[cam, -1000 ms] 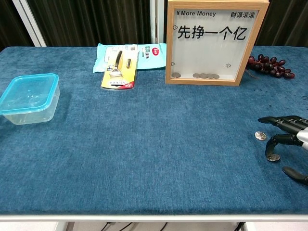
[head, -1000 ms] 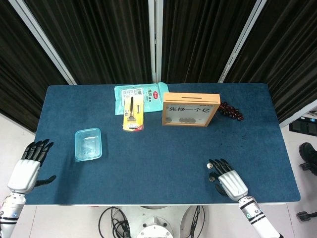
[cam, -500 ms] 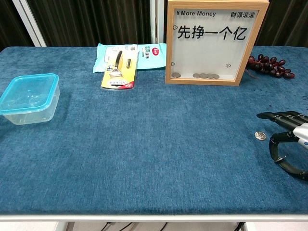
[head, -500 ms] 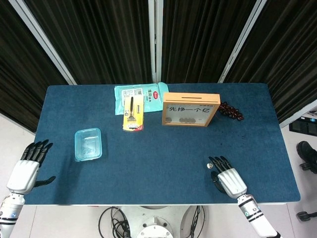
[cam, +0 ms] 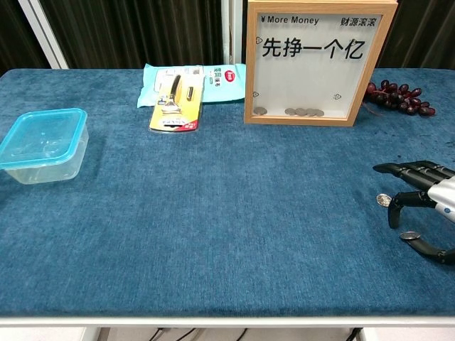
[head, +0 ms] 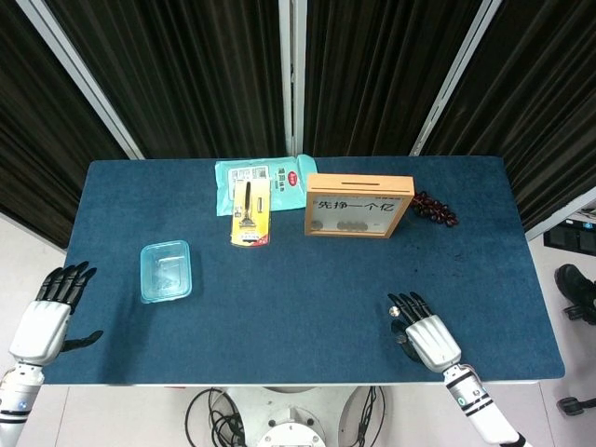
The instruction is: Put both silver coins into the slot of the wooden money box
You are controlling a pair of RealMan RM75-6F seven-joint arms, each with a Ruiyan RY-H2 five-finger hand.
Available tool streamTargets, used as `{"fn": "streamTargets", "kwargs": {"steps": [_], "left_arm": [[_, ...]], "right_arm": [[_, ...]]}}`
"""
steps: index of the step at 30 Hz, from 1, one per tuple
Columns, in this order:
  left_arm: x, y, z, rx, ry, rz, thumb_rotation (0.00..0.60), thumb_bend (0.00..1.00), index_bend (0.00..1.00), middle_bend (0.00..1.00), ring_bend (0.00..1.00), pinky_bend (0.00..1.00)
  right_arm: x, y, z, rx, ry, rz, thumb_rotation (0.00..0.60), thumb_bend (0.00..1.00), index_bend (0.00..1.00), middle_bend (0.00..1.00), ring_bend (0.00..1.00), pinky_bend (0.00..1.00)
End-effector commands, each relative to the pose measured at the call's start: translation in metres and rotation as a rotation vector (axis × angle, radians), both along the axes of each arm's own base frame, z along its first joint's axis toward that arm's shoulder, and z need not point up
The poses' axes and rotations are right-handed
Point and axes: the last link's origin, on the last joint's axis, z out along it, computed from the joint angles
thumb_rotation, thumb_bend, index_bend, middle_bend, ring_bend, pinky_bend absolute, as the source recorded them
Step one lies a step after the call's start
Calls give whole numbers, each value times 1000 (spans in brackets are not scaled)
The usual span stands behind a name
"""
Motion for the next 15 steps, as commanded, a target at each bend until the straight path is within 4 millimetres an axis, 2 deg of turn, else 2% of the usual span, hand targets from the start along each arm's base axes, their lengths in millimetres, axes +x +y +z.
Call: {"fn": "streamTargets", "kwargs": {"steps": [1, 15], "left_arm": [[1, 0, 0, -1, 0, -3, 600, 48, 0, 0, 0, 0], [1, 1, -1, -8, -1, 5, 600, 48, 0, 0, 0, 0]], "right_arm": [[0, 0, 1, -6, -5, 4, 600, 367, 436, 0, 0, 0], [0, -2, 2, -17, -18, 7, 600, 383, 616, 0, 0, 0]]}}
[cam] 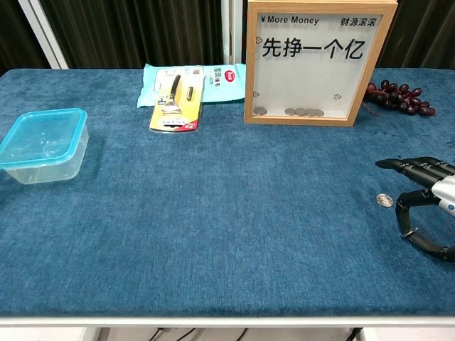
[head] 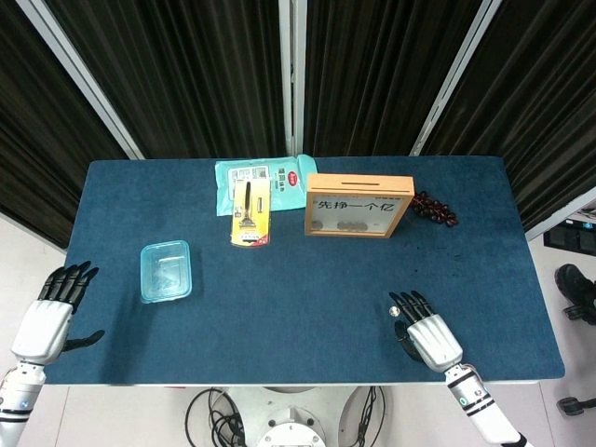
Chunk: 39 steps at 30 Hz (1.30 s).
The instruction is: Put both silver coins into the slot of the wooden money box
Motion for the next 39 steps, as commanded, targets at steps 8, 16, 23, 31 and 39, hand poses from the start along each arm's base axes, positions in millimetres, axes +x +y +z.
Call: {"fn": "streamTargets", "kwargs": {"steps": [8, 16, 23, 31, 39], "left_arm": [[0, -1, 2, 7, -1, -2, 600, 48, 0, 0, 0, 0], [3, -3, 3, 13, -3, -16, 600, 48, 0, 0, 0, 0], [7, -3, 1, 7, -3, -30, 600, 48, 0, 0, 0, 0], [10, -5, 2, 6, -1, -31, 600, 48, 0, 0, 0, 0], [12, -5, 2, 2, 3, -30, 600, 47, 0, 0, 0, 0]], "right_arm": [[7, -11, 14, -55, -66, 2, 600, 399, 683, 0, 0, 0], [56, -56, 73, -212, -245, 63, 600, 397, 719, 7, 0, 0], [121, -107, 127, -310, -345, 110, 600, 423, 751, 15, 0, 0], [174, -171, 148, -278, -351, -5, 600, 430, 767, 23, 0, 0], [211, -211, 135, -239, -290, -91, 600, 437, 775, 31, 0, 0]]}}
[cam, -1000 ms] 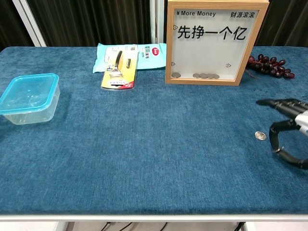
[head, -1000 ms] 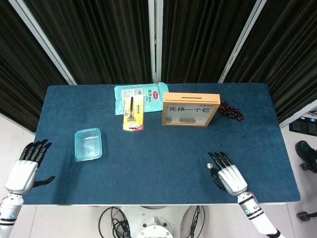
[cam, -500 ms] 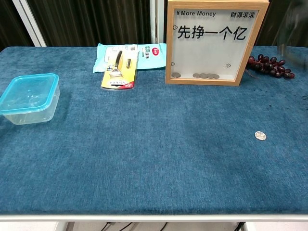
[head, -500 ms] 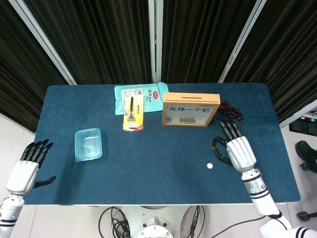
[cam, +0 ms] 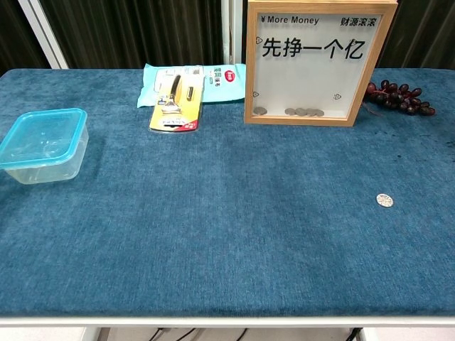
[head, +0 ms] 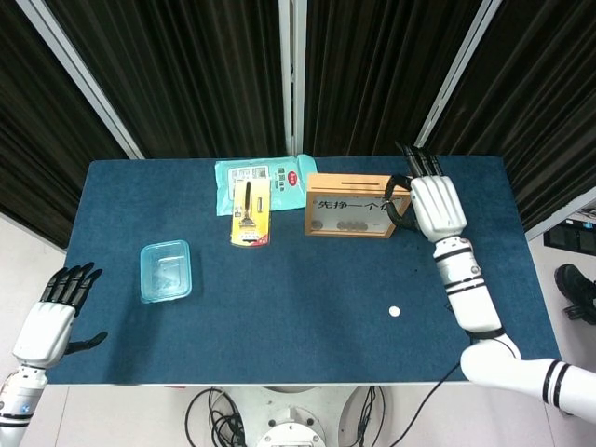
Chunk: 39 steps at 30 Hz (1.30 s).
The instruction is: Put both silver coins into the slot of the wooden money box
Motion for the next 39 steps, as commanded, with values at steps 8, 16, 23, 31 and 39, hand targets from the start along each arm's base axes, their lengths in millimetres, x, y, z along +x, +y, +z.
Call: {"fn": "streamTargets", "kwargs": {"steps": [8, 16, 23, 31, 39], "left_arm": [[-2, 1, 1, -5, 4, 16, 600, 47, 0, 0, 0, 0], [-5, 2, 3, 2, -4, 13, 600, 48, 0, 0, 0, 0], [-7, 3, 4, 4, -9, 15, 600, 47, 0, 0, 0, 0], [-8, 5, 4, 4, -10, 14, 600, 48, 0, 0, 0, 0], [-8, 5, 4, 5, -8, 17, 600, 48, 0, 0, 0, 0]], "right_arm": [[59, -43, -15, 70, 77, -96, 600, 447, 779, 32, 0, 0], [64, -57, -19, 84, 127, -184, 600, 448, 784, 36, 0, 0], [56, -64, -26, 91, 163, -241, 600, 451, 785, 36, 0, 0], [47, -63, -33, 107, 179, -260, 600, 451, 786, 36, 0, 0], [46, -63, -34, 111, 179, -261, 600, 451, 785, 36, 0, 0]]}}
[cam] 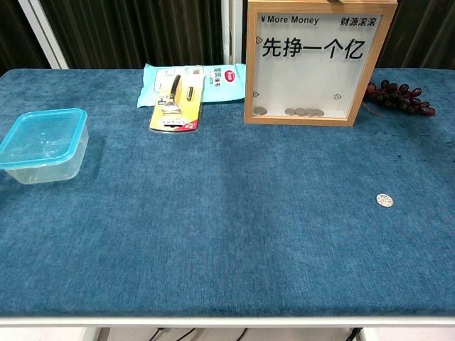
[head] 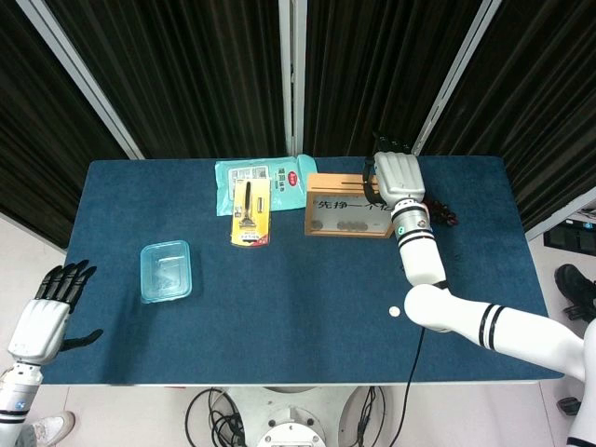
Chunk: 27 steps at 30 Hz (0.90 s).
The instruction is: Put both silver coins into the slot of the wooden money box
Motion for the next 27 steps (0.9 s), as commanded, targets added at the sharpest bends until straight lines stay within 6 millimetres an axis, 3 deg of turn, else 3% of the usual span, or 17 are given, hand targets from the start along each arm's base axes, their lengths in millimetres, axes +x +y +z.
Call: {"fn": "streamTargets", "kwargs": {"steps": [1, 3, 6, 10, 13, 21, 24, 27], "left_arm": [[0, 0, 0, 0, 0, 0, 600, 48, 0, 0, 0, 0], [0, 0, 0, 0, 0, 1, 600, 48, 0, 0, 0, 0], [0, 0, 1, 1, 0, 3, 600, 48, 0, 0, 0, 0], [-1, 0, 1, 2, -1, 4, 600, 48, 0, 0, 0, 0], [-1, 0, 1, 0, -2, 3, 600, 48, 0, 0, 0, 0], [0, 0, 2, 6, -2, 2, 600, 48, 0, 0, 0, 0], [0, 0, 2, 8, -2, 2, 600, 48, 0, 0, 0, 0], [0, 0, 3, 10, -4, 3, 600, 48, 0, 0, 0, 0]], "right_arm": [[0, 0, -1, 2, -2, 0, 600, 451, 784, 36, 0, 0], [-1, 0, -3, 7, 0, 0, 600, 451, 773, 36, 0, 0], [-2, 1, -4, 20, 8, 0, 600, 450, 627, 28, 0, 0], [-2, 1, -2, 22, 6, 11, 600, 444, 241, 0, 0, 0], [-3, 2, -1, 0, 11, 38, 600, 437, 22, 0, 0, 0], [-5, 10, 4, -12, -8, 86, 600, 433, 0, 0, 0, 0], [-7, 22, 14, -32, -20, 144, 600, 433, 0, 0, 0, 0], [-17, 47, 26, -62, -10, 232, 600, 432, 0, 0, 0, 0]]}}
